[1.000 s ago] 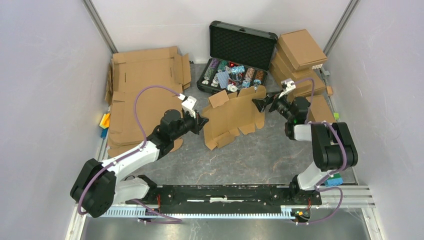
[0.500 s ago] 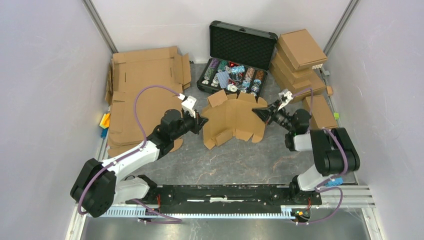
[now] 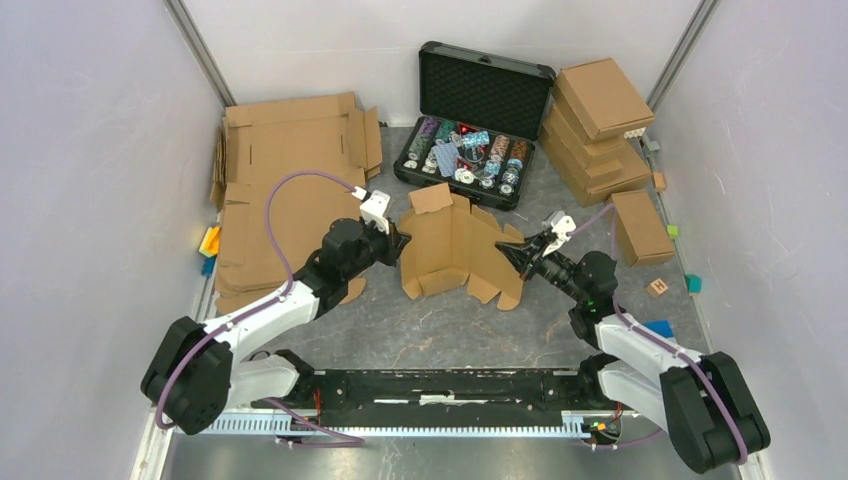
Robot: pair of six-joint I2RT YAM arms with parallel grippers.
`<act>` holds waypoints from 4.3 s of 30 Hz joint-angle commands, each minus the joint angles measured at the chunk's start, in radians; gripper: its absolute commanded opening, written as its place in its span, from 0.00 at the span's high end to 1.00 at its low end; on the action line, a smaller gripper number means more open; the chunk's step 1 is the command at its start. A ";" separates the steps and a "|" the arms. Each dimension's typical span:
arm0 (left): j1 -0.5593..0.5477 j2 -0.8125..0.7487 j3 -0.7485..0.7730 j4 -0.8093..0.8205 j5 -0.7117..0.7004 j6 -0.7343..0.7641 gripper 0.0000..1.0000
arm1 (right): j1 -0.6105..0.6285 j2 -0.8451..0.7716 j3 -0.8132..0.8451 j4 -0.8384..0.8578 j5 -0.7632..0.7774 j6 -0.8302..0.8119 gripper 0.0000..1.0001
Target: Fold the paper box
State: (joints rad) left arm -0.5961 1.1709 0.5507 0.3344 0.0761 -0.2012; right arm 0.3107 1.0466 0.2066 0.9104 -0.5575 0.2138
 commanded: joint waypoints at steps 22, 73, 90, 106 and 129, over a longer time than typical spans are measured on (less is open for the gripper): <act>-0.011 0.135 0.011 -0.134 0.092 -0.157 0.28 | 0.120 -0.250 -0.151 -0.100 0.221 -0.121 0.96; -0.200 0.233 0.029 -0.123 -0.085 -0.311 0.11 | 0.215 -0.422 -0.225 -0.222 0.411 -0.067 0.87; -0.390 0.245 0.071 -0.211 -0.407 -0.219 0.05 | 0.215 -0.397 -0.179 -0.392 0.378 0.006 0.73; -0.393 0.305 0.122 -0.182 -0.457 -0.252 0.00 | 0.216 -0.356 -0.105 -0.479 0.260 0.000 0.91; -0.378 0.336 0.105 -0.262 -0.469 -0.225 0.00 | 0.215 -0.327 -0.009 -0.577 0.159 0.137 0.93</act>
State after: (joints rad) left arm -0.9634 1.4757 0.6285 0.1257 -0.3462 -0.4374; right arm 0.5213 0.7132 0.1555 0.3397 -0.3309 0.2882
